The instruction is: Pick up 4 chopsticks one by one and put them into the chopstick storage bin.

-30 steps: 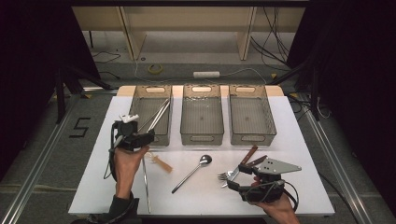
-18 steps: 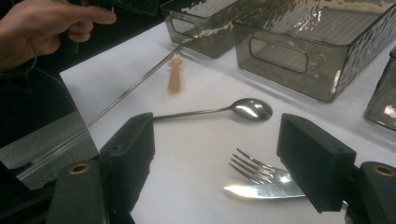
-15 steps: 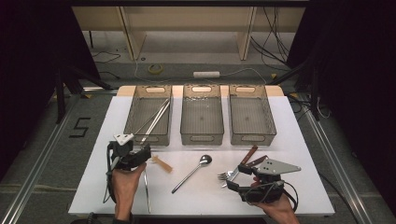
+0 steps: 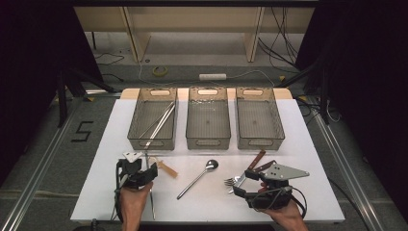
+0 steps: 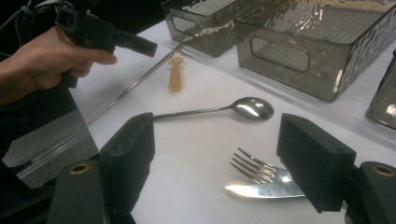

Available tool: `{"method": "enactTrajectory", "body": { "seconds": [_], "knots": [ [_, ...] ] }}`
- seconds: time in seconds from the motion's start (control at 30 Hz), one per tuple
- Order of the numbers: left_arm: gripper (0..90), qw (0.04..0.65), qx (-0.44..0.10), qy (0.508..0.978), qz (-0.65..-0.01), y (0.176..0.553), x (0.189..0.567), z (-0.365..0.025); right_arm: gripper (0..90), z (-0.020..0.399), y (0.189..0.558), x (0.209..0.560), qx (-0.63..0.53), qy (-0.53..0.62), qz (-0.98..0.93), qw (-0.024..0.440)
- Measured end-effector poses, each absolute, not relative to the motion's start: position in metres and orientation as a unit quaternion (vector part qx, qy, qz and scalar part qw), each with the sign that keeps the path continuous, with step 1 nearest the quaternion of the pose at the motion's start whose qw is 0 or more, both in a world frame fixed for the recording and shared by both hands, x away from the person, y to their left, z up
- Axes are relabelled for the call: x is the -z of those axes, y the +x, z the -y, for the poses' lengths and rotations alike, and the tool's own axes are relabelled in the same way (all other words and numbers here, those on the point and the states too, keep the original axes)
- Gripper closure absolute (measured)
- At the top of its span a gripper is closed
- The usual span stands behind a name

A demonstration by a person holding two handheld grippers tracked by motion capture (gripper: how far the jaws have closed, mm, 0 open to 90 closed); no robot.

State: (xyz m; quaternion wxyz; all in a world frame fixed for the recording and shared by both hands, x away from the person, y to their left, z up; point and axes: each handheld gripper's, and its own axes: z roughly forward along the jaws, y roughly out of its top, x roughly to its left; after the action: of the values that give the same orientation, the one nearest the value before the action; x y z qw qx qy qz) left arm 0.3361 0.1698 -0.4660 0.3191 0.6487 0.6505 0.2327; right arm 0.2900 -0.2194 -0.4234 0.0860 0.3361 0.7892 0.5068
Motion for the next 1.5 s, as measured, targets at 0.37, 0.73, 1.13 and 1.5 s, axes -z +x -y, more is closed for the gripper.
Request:
{"method": "enactTrajectory", "body": {
  "seconds": [0.37, 0.73, 1.13, 1.5],
  "knots": [
    [55.3, 0.305, -0.224, 0.647, -0.662, 0.338, 0.478, -0.167, 28.9, 0.219, 0.290, 0.423, -0.506, 0.336, -0.790, 0.086],
    [64.7, 0.287, -0.224, 0.646, -0.671, 0.338, 0.488, -0.166, 29.0, 0.218, 0.290, 0.424, -0.505, 0.336, -0.790, 0.086],
    [78.6, 0.277, -0.238, 0.636, -0.679, 0.336, 0.491, -0.165, 29.4, 0.218, 0.290, 0.424, -0.504, 0.336, -0.791, 0.086],
    [82.6, 0.283, -0.239, 0.633, -0.680, 0.336, 0.492, -0.166, 29.9, 0.218, 0.290, 0.423, -0.505, 0.335, -0.791, 0.086]
  ]
}}
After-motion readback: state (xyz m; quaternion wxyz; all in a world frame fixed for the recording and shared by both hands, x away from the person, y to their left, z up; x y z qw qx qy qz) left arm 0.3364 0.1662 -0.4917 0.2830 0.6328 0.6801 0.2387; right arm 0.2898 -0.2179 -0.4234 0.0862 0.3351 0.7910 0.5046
